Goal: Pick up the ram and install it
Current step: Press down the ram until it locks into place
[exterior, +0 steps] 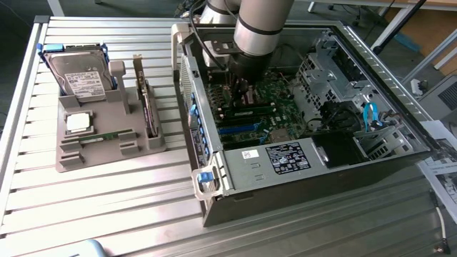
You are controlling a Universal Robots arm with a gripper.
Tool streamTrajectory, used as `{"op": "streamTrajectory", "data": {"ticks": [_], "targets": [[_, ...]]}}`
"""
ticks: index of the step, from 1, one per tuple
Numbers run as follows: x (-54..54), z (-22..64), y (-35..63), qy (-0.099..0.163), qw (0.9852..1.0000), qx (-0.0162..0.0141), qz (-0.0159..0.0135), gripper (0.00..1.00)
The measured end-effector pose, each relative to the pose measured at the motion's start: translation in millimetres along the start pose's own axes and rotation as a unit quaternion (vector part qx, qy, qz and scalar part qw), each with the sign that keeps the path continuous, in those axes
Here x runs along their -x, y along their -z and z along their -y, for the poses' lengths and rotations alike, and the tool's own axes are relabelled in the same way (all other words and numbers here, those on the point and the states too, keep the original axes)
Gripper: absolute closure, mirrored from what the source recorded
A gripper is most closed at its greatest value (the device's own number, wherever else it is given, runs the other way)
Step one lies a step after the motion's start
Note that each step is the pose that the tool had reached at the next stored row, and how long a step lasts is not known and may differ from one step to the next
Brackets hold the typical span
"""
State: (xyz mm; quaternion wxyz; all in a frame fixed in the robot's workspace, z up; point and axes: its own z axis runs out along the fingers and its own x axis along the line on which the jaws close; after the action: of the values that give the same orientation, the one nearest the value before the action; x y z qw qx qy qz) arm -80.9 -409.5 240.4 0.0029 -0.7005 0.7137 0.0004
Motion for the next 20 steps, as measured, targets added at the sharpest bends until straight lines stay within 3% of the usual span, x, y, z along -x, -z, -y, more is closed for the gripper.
{"op": "streamTrajectory", "data": {"ticks": [6, 20], "targets": [[-0.1, -6.3, 0.0, 0.0, 1.0, -0.001, 0.0, 0.89], [-0.2, -7.5, -2.2, 0.0, 1.0, -0.0011, 0.0, 0.89]]}}
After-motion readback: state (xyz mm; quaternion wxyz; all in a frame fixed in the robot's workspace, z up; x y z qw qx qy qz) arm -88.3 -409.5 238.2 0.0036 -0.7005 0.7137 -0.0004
